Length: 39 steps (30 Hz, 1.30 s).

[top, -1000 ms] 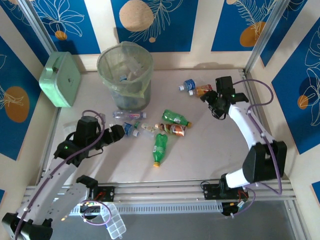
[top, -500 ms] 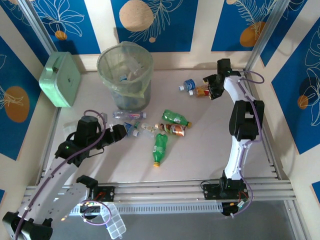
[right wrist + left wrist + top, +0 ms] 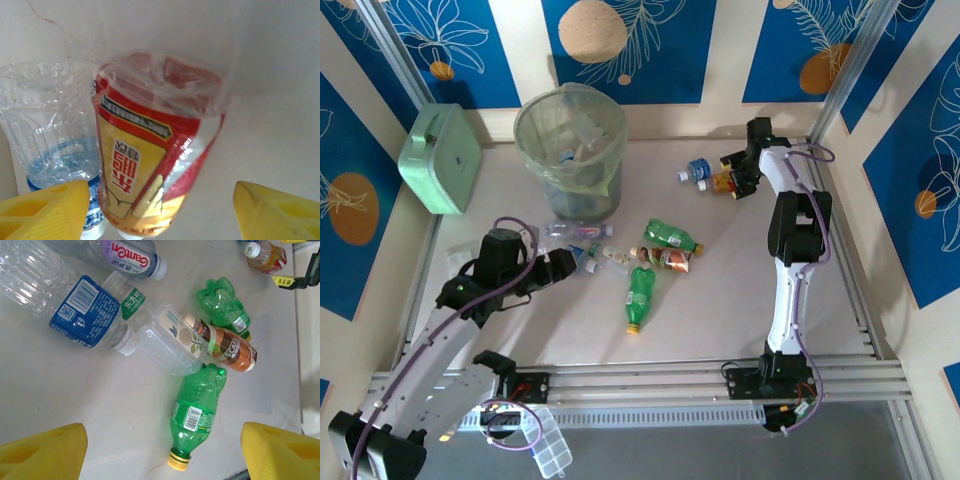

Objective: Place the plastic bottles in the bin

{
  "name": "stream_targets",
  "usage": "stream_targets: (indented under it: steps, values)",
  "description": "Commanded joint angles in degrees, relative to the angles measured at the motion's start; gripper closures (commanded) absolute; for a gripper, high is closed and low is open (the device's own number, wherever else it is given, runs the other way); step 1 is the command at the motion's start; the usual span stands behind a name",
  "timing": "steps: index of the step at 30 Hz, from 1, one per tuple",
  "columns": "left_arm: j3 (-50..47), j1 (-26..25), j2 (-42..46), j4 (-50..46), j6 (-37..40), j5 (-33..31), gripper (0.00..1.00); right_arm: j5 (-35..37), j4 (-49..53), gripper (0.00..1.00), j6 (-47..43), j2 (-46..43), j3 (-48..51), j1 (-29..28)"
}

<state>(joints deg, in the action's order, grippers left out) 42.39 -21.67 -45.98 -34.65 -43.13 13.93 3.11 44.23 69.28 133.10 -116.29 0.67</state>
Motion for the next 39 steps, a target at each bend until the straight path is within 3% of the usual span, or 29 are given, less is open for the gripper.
stream_targets:
  steps: [1, 21, 26, 31, 36, 39]
  values:
    - [0.24, -0.13, -0.30, 0.73, 1.07, 0.37, 0.20, -1.78, 3.94, 0.24, -1.42, 2.43, -4.21, 0.48]
    - [0.54, -0.13, -1.05, 0.48, 1.29, 0.74, 0.19, -1.74, 11.50, 0.25, 0.92, 5.00, -5.80, 0.25]
    - [1.44, -0.13, -0.87, -0.72, 2.47, -0.65, 0.20, -0.88, 12.14, 0.27, 0.20, 2.97, -2.04, 0.60]
    - [3.10, -0.13, -1.24, -1.74, 3.86, -1.16, 0.20, -0.72, 9.25, 0.32, 0.79, -2.48, 6.92, 1.77]
    - [4.32, -0.13, -1.66, -2.27, 4.87, -1.98, 0.20, -1.84, 5.51, 0.50, -0.36, -7.91, 14.75, 3.61]
    - [4.75, -0.13, -2.16, -2.03, 4.90, -1.64, 0.20, -2.08, 4.39, 0.55, -1.15, -10.34, 17.60, 4.66]
